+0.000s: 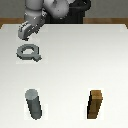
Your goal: Put the loop with the handle onto the peg.
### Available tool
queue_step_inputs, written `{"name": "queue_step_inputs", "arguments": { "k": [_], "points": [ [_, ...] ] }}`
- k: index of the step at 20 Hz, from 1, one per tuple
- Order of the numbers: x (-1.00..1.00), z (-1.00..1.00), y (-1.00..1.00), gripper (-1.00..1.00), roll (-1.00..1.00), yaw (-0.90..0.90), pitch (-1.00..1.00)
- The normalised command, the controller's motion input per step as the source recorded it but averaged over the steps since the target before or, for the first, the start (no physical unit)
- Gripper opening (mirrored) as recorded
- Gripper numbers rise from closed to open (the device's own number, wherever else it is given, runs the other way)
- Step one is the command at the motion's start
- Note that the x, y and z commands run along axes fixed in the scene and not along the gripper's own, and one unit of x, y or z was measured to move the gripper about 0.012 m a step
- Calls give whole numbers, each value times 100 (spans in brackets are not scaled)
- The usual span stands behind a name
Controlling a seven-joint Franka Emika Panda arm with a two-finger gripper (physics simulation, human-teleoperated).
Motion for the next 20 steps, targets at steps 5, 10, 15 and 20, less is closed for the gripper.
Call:
{"name": "queue_step_inputs", "arguments": {
  "k": [5, 10, 15, 20],
  "points": [
    [100, 0, 0, 100, 0, 0, 0],
    [0, 0, 0, 100, 0, 0, 0],
    [0, 80, 0, 100, 0, 0, 0],
    [80, 0, 0, 100, 0, 0, 0]
  ]
}}
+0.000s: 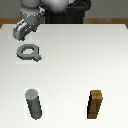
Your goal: Put the loop with the handle onto the peg.
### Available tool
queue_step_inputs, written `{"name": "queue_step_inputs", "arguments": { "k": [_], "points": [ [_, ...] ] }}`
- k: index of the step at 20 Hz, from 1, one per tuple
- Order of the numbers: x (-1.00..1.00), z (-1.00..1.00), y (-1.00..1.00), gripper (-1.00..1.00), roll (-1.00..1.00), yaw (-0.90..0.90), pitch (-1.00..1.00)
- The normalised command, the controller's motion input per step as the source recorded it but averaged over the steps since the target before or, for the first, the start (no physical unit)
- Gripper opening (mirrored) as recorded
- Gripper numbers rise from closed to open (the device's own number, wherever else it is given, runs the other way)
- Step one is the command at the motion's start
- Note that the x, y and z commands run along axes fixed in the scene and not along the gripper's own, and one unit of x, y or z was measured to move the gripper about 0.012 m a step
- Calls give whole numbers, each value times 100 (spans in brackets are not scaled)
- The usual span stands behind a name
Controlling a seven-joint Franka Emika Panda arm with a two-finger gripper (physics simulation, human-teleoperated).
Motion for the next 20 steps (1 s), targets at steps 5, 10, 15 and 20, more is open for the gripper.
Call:
{"name": "queue_step_inputs", "arguments": {
  "k": [5, 10, 15, 20],
  "points": [
    [100, 0, 0, 100, 0, 0, 0],
    [60, 0, 40, 100, 0, 0, 0],
    [0, 0, 20, 100, 0, 0, 0],
    [0, -20, 0, 100, 0, 0, 0]
  ]
}}
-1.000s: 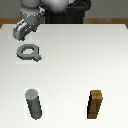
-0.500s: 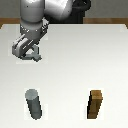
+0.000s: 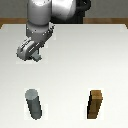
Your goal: Put the loop with the handle onto the peg.
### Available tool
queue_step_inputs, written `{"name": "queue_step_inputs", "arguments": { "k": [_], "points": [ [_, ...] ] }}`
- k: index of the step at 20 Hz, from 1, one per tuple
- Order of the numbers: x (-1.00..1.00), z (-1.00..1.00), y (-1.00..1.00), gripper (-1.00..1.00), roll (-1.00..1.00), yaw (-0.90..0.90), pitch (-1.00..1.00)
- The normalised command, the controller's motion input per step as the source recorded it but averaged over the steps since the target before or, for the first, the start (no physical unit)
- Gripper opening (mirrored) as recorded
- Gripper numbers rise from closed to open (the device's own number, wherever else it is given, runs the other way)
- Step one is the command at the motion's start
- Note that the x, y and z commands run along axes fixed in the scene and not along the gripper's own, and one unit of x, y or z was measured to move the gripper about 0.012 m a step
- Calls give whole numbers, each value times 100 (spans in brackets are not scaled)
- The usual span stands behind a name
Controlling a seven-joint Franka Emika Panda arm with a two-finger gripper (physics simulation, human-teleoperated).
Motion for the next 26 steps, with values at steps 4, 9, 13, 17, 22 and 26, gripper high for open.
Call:
{"name": "queue_step_inputs", "arguments": {
  "k": [4, 9, 13, 17, 22, 26],
  "points": [
    [0, 0, 0, 100, 0, 0, 0],
    [0, -40, 20, 100, 0, 0, 0],
    [0, -25, 0, -100, 0, 0, 0],
    [-25, 0, 0, -100, 0, 0, 0],
    [0, 0, 0, -100, 0, 0, 0],
    [0, 25, 0, -100, 0, 0, 0]
  ]
}}
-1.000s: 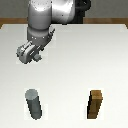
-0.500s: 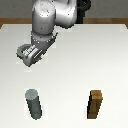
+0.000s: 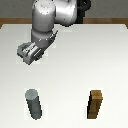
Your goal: Put the loop with the handle onto the peg.
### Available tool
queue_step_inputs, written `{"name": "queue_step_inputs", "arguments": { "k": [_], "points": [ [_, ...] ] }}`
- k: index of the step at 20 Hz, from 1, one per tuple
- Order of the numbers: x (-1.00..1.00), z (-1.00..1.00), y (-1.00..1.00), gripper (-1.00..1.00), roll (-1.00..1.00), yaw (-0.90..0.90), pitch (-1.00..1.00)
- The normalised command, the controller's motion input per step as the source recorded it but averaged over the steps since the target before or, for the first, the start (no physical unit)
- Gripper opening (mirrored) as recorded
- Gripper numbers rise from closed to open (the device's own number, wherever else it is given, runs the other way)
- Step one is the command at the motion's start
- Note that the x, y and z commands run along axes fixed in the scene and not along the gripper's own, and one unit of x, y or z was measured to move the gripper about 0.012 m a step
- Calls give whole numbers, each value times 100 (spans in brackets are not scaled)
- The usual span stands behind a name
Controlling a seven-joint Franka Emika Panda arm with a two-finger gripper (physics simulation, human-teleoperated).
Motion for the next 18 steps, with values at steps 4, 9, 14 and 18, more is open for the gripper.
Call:
{"name": "queue_step_inputs", "arguments": {
  "k": [4, 9, 14, 18],
  "points": [
    [0, 75, 0, -100, 0, 0, 0],
    [0, 100, 0, -100, 0, 0, 0],
    [0, 40, 0, -100, 0, 35, 0],
    [0, 0, 0, -100, 0, 100, 0]
  ]
}}
